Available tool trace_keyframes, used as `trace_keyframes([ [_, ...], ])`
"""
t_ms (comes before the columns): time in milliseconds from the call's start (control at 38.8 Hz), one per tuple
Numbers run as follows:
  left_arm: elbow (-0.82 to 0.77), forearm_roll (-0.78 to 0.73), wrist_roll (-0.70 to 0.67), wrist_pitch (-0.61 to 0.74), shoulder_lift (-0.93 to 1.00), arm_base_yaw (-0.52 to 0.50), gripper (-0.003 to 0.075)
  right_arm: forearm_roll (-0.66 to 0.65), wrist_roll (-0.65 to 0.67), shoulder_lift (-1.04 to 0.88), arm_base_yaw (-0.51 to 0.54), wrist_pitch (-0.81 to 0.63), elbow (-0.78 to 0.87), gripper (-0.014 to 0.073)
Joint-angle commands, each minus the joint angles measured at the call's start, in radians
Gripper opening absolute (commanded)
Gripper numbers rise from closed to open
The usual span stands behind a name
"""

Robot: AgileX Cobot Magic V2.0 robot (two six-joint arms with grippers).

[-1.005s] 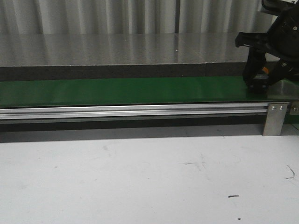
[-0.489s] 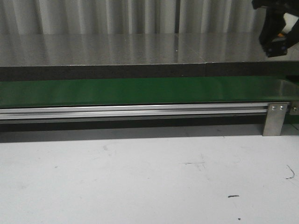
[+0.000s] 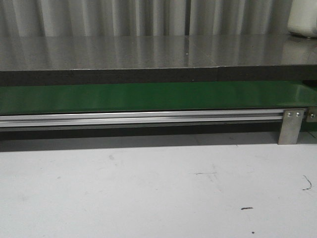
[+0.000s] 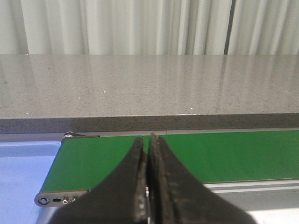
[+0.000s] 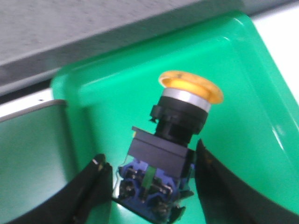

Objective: Move button from left to right
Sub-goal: 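Lift the button with the right gripper and move it over the green tray, then lower the button into the green tray and open the right gripper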

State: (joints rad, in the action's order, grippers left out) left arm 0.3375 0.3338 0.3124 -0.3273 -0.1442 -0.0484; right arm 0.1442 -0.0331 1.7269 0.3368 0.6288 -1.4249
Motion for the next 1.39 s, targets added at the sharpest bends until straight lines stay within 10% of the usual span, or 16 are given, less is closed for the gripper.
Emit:
trace_keyframes([
  [0,0.024,0.018,-0.011,0.075,-0.010,0.008,-0.0021,-0.005,-0.012,0.002,0.022,-0.057,-0.031,0.0194],
  [567,0.024,0.018,-0.011,0.075,-0.010,0.008,-0.0021,-0.005,-0.012,0.177,0.034,-0.058,-0.031,0.0209],
  [876,0.024,0.018,-0.011,0.075,-0.010,0.008,-0.0021,-0.010,-0.012,0.151,0.034,-0.030,-0.031,0.0547],
  [1133,0.024,0.018,-0.011,0.075,-0.010,0.008,-0.0021,-0.010,-0.012,-0.040,-0.012,-0.031,-0.031,0.0523],
  [1365,0.024,0.018,-0.011,0.075,-0.010,0.008,-0.0021,-0.010,-0.013,-0.162,-0.152,-0.003,-0.031,0.0162],
])
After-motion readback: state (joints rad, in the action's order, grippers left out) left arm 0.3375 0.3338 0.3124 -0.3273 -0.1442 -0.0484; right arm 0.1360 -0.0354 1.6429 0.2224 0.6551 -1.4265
